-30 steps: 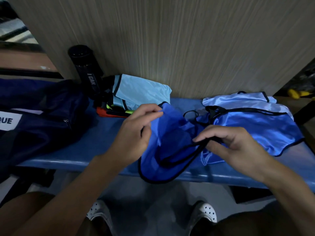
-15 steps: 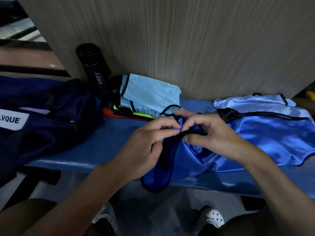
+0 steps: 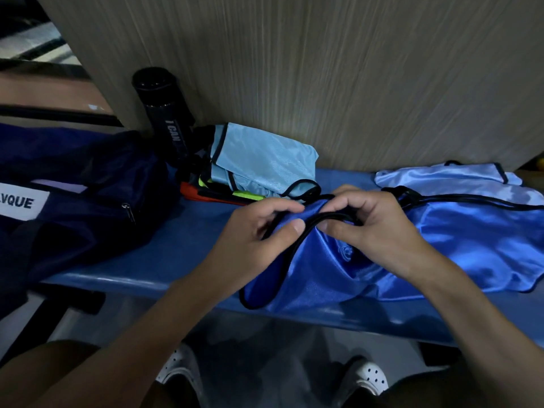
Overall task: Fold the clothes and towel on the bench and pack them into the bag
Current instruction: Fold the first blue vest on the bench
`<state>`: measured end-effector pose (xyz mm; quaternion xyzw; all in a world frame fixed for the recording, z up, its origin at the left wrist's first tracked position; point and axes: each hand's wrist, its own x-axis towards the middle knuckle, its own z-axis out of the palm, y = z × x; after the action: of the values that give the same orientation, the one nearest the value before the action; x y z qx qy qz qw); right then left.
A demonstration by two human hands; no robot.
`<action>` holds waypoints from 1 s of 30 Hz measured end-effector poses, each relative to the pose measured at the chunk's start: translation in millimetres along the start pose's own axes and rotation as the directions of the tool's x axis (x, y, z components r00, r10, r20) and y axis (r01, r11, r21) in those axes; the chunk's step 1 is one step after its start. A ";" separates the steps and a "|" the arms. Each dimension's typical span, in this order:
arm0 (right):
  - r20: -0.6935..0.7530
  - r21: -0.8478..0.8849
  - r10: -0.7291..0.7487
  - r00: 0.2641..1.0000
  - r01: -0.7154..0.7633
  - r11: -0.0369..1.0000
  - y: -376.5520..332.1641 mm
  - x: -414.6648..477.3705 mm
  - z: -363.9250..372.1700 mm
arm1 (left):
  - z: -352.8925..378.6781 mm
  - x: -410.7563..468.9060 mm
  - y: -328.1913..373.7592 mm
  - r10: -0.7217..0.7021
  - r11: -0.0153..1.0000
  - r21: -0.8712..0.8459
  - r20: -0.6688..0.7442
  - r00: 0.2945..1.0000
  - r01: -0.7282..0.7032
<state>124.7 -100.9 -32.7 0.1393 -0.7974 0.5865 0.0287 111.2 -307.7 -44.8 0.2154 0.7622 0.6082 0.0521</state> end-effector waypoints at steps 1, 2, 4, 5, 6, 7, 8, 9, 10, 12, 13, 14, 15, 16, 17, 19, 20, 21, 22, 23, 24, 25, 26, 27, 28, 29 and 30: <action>-0.009 -0.017 -0.016 1.000 0.016 1.000 0.3 -0.8 1.2 | 1.7 -0.4 0.0 0.014 1.000 0.007 0.008 1.000 -0.014; -0.018 -0.031 -0.035 0.999 0.034 0.999 -0.1 -2.0 2.1 | 3.2 -1.5 -0.2 0.034 0.999 0.017 0.022 0.999 -0.034; -0.033 -0.038 -0.063 0.997 0.061 0.997 -0.1 -4.2 3.2 | 5.7 -3.4 -1.5 0.051 0.999 0.016 0.051 0.997 -0.052; -0.039 -0.036 -0.073 0.997 0.072 0.997 0.3 -4.8 3.7 | 7.0 -4.1 -2.0 0.050 0.999 0.012 0.054 0.997 -0.051; -0.048 -0.037 -0.082 0.995 0.080 0.996 0.1 -5.4 4.2 | 8.4 -4.2 -2.7 0.051 0.999 0.012 0.045 0.998 -0.052; -0.056 -0.043 -0.090 0.994 0.088 0.995 -0.4 -5.6 5.1 | 9.9 -3.8 -3.6 0.058 0.998 0.015 0.020 0.998 -0.058; -0.063 -0.054 -0.099 0.993 0.096 0.994 -0.8 -5.4 6.1 | 11.4 -3.3 -4.2 0.070 0.997 0.017 -0.017 0.997 -0.070; -0.063 -0.058 -0.105 0.993 0.101 0.993 -1.3 -5.1 7.1 | 12.3 -2.7 -4.4 0.086 0.996 0.022 -0.061 0.994 -0.085; -0.061 -0.053 -0.101 0.993 0.098 0.994 -2.1 -5.0 8.1 | 12.8 -2.4 -4.0 0.097 0.995 0.026 -0.100 0.990 -0.094; -0.064 -0.039 -0.079 0.995 0.076 0.996 -2.6 -4.8 10.2 | 10.5 -2.1 -1.8 0.086 0.996 0.025 -0.159 0.984 -0.083; -0.073 -0.053 -0.067 0.995 0.063 0.997 -1.4 -4.4 11.2 | 7.1 -2.0 -1.0 0.076 0.997 0.042 -0.189 0.979 -0.069; -0.086 -0.078 -0.058 0.995 0.051 0.996 -0.2 -4.0 12.1 | 2.4 -1.6 -0.7 0.067 0.995 0.081 -0.224 0.972 -0.050; -0.096 -0.108 -0.045 0.994 0.035 0.994 2.1 -2.7 12.5 | -3.8 -1.3 -1.5 0.057 0.992 0.128 -0.253 0.966 -0.025; -0.099 -0.143 -0.028 0.995 0.014 0.990 4.3 -1.5 12.9 | -11.7 -0.9 -2.8 0.041 0.987 0.159 -0.267 0.963 0.002; -0.092 -0.190 -0.017 0.996 -0.001 0.982 5.9 0.1 13.9 | -20.2 -0.7 -3.1 0.016 0.986 0.166 -0.265 0.964 0.029; -0.061 -0.290 -0.017 0.998 -0.001 0.957 8.1 4.2 19.0 | -39.2 -1.0 -4.6 -0.040 0.982 0.167 -0.258 0.965 0.086; -0.037 -0.312 -0.013 0.999 0.000 0.950 7.9 6.8 23.8 | -49.6 -1.3 -6.5 -0.068 0.975 0.187 -0.255 0.965 0.118; -0.009 -0.315 -0.002 1.000 -0.001 0.949 7.4 9.8 30.4 | -60.2 -1.6 -9.5 -0.097 0.966 0.211 -0.244 0.965 0.150; 0.021 -0.315 0.010 1.000 -0.003 0.949 6.4 12.9 37.6 | -70.4 -1.8 -13.7 -0.129 0.956 0.229 -0.233 0.964 0.183; 0.054 -0.334 0.028 0.998 -0.008 0.942 7.3 16.1 44.7 | -79.8 -2.1 -18.7 -0.155 0.945 0.247 -0.233 0.960 0.213; 0.084 -0.382 0.045 0.995 -0.010 0.924 9.2 18.6 50.8 | -88.7 -2.8 -24.8 -0.173 0.930 0.276 -0.251 0.952 0.242; 0.107 -0.456 0.057 0.993 -0.002 0.890 12.5 20.5 55.2 | -96.4 -3.4 -31.2 -0.185 0.908 0.321 -0.274 0.944 0.271; 0.123 -0.534 0.065 0.990 0.011 0.846 15.7 21.3 57.8 | -103.0 -3.5 -36.8 -0.197 0.876 0.376 -0.288 0.937 0.300; 0.129 -0.603 0.078 0.989 0.016 0.798 18.3 21.3 59.0 | -108.3 -3.0 -42.0 -0.218 0.842 0.425 -0.295 0.930 0.332; 0.125 -0.658 0.094 0.988 0.011 0.753 20.4 20.2 59.1 | -112.6 -2.1 -47.0 -0.246 0.813 0.453 -0.303 0.921 0.366; 0.113 -0.700 0.100 0.989 0.008 0.714 22.4 18.5 58.5 | -115.4 -0.5 -51.9 -0.274 0.792 0.464 -0.310 0.910 0.397; 0.096 -0.730 0.091 0.991 0.008 0.683 24.0 16.6 57.1 | -117.3 1.3 -56.6 -0.300 0.777 0.468 -0.313 0.901 0.421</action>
<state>109.3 -151.3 -69.2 0.1346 -0.9678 0.2117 0.0185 55.0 -422.8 -68.4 0.0016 0.9267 0.3751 0.0225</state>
